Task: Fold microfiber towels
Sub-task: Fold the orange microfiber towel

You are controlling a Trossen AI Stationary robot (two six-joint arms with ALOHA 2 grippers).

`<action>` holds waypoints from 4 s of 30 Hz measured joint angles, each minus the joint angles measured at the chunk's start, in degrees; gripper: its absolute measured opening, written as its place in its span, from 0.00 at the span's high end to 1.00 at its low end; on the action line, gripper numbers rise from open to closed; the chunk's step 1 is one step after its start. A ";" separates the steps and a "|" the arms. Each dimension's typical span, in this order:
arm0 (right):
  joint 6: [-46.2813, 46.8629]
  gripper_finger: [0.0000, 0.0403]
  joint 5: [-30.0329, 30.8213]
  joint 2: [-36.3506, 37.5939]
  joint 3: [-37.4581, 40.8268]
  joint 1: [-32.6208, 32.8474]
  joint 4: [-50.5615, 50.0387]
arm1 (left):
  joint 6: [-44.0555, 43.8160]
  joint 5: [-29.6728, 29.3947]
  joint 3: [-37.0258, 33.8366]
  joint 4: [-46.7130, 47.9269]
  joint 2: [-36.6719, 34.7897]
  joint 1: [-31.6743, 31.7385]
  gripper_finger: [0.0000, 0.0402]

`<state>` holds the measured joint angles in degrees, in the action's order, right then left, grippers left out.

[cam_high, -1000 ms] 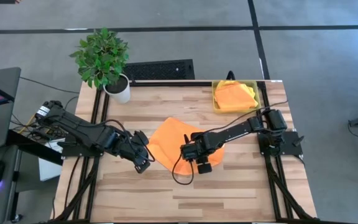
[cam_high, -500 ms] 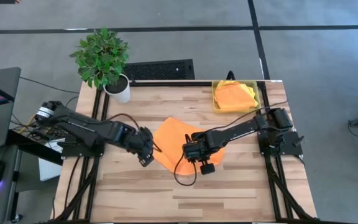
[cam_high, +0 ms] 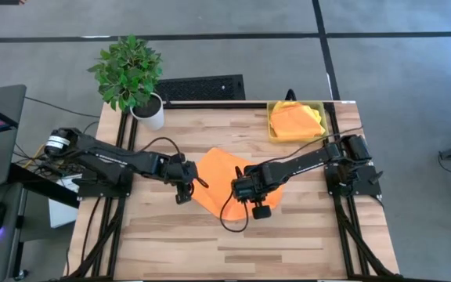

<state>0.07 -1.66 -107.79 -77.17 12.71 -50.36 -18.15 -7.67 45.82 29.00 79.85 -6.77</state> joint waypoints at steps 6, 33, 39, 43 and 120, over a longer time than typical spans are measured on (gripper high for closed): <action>1.03 0.99 0.01 0.00 0.00 0.00 0.03 | 3.20 0.36 -5.33 -7.78 0.00 2.08 0.58; 3.50 0.99 -0.01 -0.07 0.00 -1.51 -0.25 | 4.36 4.02 -3.73 -12.56 8.68 4.75 0.61; 4.50 0.98 -0.01 -0.07 0.00 -1.51 -0.43 | 5.23 5.75 -1.24 -7.04 8.66 4.73 0.79; 4.56 0.99 -0.01 -0.08 0.00 -1.51 -0.42 | 6.32 5.78 -1.24 -5.01 8.66 4.73 0.94; 41.49 0.78 13.29 7.58 6.25 -1.34 -26.72 | -5.01 -14.75 7.65 -9.49 4.66 16.79 0.88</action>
<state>41.56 11.63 -100.20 -70.91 11.37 -77.08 -23.16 -22.42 53.47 19.51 84.51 10.01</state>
